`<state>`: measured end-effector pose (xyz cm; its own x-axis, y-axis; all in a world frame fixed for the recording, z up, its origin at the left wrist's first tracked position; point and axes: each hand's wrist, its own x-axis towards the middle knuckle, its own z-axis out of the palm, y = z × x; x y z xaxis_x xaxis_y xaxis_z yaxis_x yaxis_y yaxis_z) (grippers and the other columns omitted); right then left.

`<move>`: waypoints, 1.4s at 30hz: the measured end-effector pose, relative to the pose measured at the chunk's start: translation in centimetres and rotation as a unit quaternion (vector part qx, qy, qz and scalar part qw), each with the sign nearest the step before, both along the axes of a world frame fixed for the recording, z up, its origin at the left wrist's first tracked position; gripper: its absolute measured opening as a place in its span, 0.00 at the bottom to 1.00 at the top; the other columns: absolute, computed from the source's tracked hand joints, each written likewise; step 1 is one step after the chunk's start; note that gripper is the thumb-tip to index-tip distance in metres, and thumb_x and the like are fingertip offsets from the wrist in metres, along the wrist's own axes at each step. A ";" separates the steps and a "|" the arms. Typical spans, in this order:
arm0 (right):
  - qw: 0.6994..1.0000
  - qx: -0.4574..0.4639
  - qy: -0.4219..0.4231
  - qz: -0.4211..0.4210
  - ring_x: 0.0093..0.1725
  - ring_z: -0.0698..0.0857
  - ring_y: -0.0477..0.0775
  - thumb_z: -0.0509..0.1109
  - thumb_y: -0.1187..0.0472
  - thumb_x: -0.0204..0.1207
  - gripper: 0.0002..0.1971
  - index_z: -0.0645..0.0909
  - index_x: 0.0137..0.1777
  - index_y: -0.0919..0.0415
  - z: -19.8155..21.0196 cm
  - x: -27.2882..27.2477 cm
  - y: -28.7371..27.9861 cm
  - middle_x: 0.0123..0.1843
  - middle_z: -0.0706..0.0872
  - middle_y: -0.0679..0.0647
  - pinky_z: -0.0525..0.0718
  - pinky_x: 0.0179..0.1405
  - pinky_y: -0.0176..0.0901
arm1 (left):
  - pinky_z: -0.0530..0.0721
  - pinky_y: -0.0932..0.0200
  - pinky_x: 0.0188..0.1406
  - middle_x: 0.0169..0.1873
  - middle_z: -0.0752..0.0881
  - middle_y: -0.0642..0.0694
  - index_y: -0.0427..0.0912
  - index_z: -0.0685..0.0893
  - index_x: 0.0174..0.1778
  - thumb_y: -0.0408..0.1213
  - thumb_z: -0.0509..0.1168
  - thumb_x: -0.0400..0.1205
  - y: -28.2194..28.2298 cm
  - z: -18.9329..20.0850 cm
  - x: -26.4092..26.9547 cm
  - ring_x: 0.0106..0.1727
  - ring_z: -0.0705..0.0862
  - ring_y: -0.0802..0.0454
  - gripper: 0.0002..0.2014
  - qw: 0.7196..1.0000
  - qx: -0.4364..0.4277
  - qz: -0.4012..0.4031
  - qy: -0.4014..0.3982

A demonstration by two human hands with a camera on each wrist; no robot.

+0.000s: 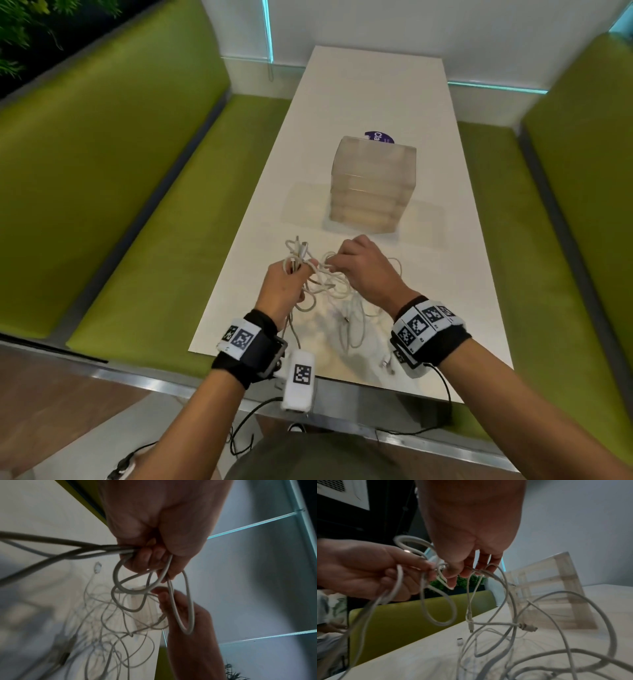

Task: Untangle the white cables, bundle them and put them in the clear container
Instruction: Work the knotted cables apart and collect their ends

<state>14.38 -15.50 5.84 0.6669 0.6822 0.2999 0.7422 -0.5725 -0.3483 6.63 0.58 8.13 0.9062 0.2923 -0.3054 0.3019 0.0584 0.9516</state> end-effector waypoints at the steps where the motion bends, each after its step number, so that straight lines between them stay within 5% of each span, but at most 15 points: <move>1: 1.000 0.005 -0.013 0.016 0.39 0.77 0.60 0.67 0.59 0.74 0.08 0.89 0.44 0.56 0.2 -0.3 0.3 0.35 0.80 0.51 0.77 0.34 0.50 | 0.64 0.61 0.20 0.26 0.66 0.48 0.37 0.79 0.41 0.36 0.67 0.82 -0.3 -0.1 0.3 0.24 0.63 0.54 0.07 1.000 -0.001 0.003 0.004; 5: 0.998 0.018 -0.063 0.021 0.39 0.76 0.59 0.71 0.64 0.73 0.05 0.88 0.45 0.57 0.2 -0.4 0.0 0.35 0.79 0.52 0.77 0.33 0.49 | 0.66 0.62 0.20 0.24 0.70 0.49 0.37 0.80 0.40 0.37 0.69 0.81 -0.9 -0.1 0.5 0.23 0.65 0.54 0.08 0.999 -0.038 0.013 0.020; 9: 0.999 -0.014 -0.029 0.030 0.40 0.76 0.59 0.73 0.63 0.71 0.04 0.89 0.44 0.58 0.0 -0.1 -0.1 0.36 0.81 0.53 0.76 0.36 0.48 | 0.65 0.64 0.19 0.26 0.69 0.48 0.35 0.80 0.42 0.33 0.68 0.81 -1.0 0.3 0.7 0.24 0.65 0.54 0.05 0.998 -0.064 0.023 0.016; 12: 0.993 -0.084 0.060 -0.058 0.48 0.77 0.62 0.71 0.61 0.75 0.06 0.89 0.46 0.60 -1.0 1.5 -1.3 0.44 0.84 0.55 0.77 0.45 0.55 | 0.64 0.65 0.19 0.25 0.67 0.48 0.35 0.79 0.48 0.30 0.64 0.81 -0.2 0.9 0.6 0.23 0.63 0.55 0.03 0.995 -0.073 0.063 -0.014; 16: 0.972 -0.138 0.118 -0.147 0.54 0.77 0.62 0.67 0.61 0.79 0.08 0.88 0.49 0.56 -2.1 3.1 -4.1 0.52 0.85 0.52 0.75 0.49 0.52 | 0.64 0.66 0.19 0.18 0.67 0.56 0.36 0.79 0.45 0.30 0.63 0.83 2.6 2.0 -0.1 0.21 0.62 0.58 0.02 0.990 -0.080 0.106 -0.044; 21: 0.977 -0.083 0.134 -0.145 0.56 0.81 0.59 0.67 0.58 0.80 0.09 0.87 0.54 0.55 -0.8 2.4 -3.7 0.53 0.87 0.52 0.75 0.56 0.52 | 0.67 0.66 0.21 0.19 0.67 0.55 0.34 0.83 0.40 0.32 0.63 0.83 3.0 1.8 -1.0 0.22 0.63 0.57 0.08 0.998 -0.021 0.054 -0.037; 24: 0.981 0.048 0.163 -0.098 0.57 0.83 0.55 0.66 0.63 0.80 0.10 0.85 0.58 0.55 0.8 0.4 -2.9 0.54 0.87 0.51 0.79 0.60 0.53 | 0.68 0.66 0.22 0.21 0.66 0.55 0.33 0.83 0.42 0.33 0.64 0.83 2.0 1.8 -1.4 0.22 0.63 0.57 0.08 0.999 -0.005 0.024 -0.038; 28: 0.931 0.171 0.321 -0.028 0.65 0.80 0.42 0.63 0.60 0.83 0.15 0.78 0.67 0.47 4.4 -3.3 -1.8 0.64 0.82 0.46 0.78 0.63 0.38 | 0.69 0.67 0.22 0.23 0.68 0.52 0.26 0.81 0.45 0.34 0.64 0.83 0.9 1.4 -1.5 0.23 0.64 0.57 0.12 0.999 0.026 -0.003 -0.042; 31: 0.896 0.139 0.419 0.046 0.75 0.71 0.41 0.63 0.68 0.75 0.34 0.64 0.77 0.39 5.6 -4.7 -1.7 0.76 0.71 0.42 0.76 0.68 0.39 | 0.67 0.58 0.26 0.28 0.67 0.44 0.27 0.79 0.41 0.34 0.63 0.83 0.2 1.0 -1.6 0.27 0.64 0.53 0.11 0.996 0.060 -0.048 -0.045; 34: 0.858 0.138 0.488 0.084 0.79 0.66 0.42 0.72 0.58 0.71 0.44 0.52 0.81 0.34 5.9 -5.3 -1.6 0.83 0.58 0.39 0.77 0.69 0.45 | 0.65 0.53 0.29 0.25 0.69 0.47 0.28 0.75 0.38 0.34 0.62 0.81 -0.3 0.7 -1.8 0.26 0.65 0.52 0.11 0.990 0.107 -0.087 -0.043; 38: 0.869 0.138 0.474 0.015 0.74 0.72 0.44 0.84 0.50 0.60 0.56 0.50 0.80 0.35 5.5 -6.0 -0.7 0.83 0.53 0.37 0.81 0.66 0.46 | 0.69 0.55 0.30 0.22 0.73 0.54 0.42 0.76 0.30 0.33 0.62 0.79 -1.1 0.6 -2.3 0.25 0.69 0.55 0.10 0.980 0.129 -0.149 -0.030; 42: 0.875 0.132 0.464 -0.037 0.56 0.86 0.53 0.84 0.58 0.61 0.48 0.60 0.77 0.40 5.1 -6.0 -0.9 0.68 0.73 0.40 0.84 0.58 0.41 | 0.68 0.61 0.26 0.22 0.75 0.53 0.47 0.79 0.29 0.33 0.65 0.80 -1.5 1.5 -2.9 0.26 0.70 0.55 0.12 0.975 0.086 -0.205 -0.006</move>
<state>8.36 -16.39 10.95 0.7463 0.6157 -0.2529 0.0346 -0.4153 -0.9090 3.70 -0.88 9.62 0.9607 -0.0486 -0.2732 0.2560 -0.2254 0.9400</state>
